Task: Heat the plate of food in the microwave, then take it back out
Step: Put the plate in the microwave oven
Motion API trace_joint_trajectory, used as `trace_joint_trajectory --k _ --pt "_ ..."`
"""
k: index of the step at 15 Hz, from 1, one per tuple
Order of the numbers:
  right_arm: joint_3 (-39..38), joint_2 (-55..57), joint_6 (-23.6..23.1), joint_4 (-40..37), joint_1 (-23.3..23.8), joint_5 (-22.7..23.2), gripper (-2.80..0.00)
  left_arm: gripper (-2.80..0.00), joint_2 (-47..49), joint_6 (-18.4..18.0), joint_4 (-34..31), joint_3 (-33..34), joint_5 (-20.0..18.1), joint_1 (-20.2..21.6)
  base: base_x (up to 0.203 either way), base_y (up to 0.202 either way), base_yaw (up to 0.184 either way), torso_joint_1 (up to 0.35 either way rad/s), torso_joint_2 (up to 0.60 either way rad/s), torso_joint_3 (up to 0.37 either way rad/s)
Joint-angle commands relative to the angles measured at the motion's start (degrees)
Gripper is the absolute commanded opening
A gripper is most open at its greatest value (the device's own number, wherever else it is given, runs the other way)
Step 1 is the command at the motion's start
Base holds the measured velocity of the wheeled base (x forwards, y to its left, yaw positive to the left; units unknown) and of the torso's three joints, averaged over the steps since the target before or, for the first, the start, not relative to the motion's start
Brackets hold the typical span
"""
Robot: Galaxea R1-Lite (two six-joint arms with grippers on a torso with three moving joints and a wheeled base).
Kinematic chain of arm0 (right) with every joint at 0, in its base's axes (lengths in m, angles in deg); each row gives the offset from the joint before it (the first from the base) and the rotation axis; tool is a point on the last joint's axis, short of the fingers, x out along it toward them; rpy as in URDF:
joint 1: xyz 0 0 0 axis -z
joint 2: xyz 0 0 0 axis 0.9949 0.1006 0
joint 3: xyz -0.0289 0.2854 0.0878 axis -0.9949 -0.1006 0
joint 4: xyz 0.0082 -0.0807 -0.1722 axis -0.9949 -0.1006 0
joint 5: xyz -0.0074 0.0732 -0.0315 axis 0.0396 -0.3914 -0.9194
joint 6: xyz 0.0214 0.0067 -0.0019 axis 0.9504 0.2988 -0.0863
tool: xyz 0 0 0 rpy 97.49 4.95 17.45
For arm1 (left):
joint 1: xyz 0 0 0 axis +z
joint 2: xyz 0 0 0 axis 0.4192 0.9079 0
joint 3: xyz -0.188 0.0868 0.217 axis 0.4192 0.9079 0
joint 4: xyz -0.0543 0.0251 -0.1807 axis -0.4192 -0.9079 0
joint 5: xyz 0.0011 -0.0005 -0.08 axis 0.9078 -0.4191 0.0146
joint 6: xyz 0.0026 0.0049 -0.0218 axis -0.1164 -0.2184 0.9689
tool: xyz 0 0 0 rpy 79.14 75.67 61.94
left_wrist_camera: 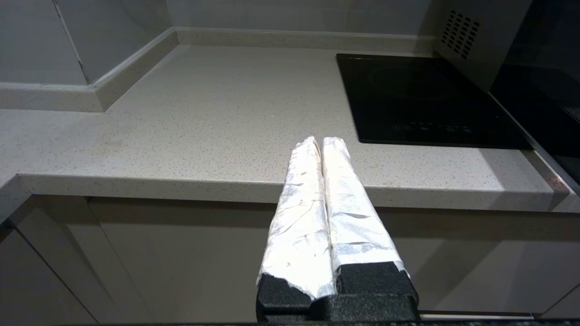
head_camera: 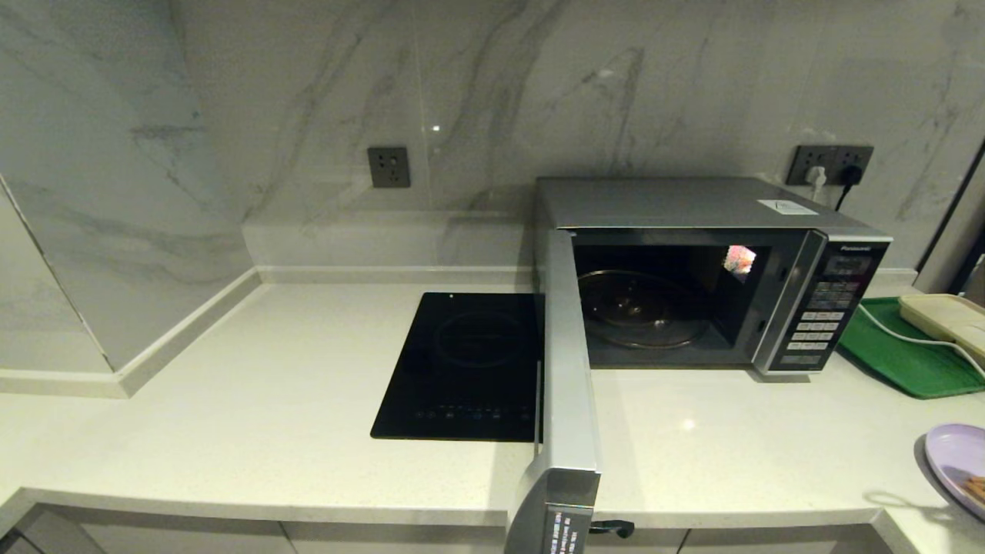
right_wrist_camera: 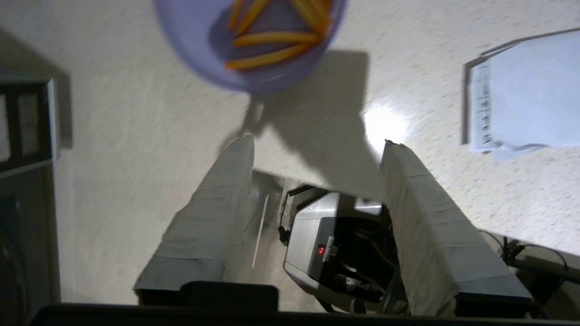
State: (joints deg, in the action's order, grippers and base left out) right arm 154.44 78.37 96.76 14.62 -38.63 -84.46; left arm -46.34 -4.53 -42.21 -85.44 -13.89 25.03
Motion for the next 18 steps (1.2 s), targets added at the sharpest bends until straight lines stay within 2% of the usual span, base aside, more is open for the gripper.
trace_joint_trajectory --k 1,4,6,18 --pt "-1.07 6.13 -5.93 1.82 9.53 2.50 0.00 -2.80 -0.02 0.04 0.04 0.01 0.03 0.02 0.000 0.000 0.000 0.000 0.00 0.000" --pt "-3.48 11.80 -8.39 7.01 12.47 3.39 0.00 -2.80 0.00 0.04 0.04 0.01 0.03 0.02 0.000 0.000 0.000 0.000 0.00 0.000" --pt "-4.66 14.60 -8.51 11.12 12.57 3.24 0.00 -2.80 -0.09 0.04 0.04 0.01 0.03 0.02 0.000 0.000 0.000 0.000 0.00 0.000" --pt "-4.40 26.33 -10.02 20.10 11.36 2.82 0.00 -2.80 -0.07 0.04 0.04 0.01 0.03 0.02 0.000 0.000 0.000 0.000 0.00 0.000"
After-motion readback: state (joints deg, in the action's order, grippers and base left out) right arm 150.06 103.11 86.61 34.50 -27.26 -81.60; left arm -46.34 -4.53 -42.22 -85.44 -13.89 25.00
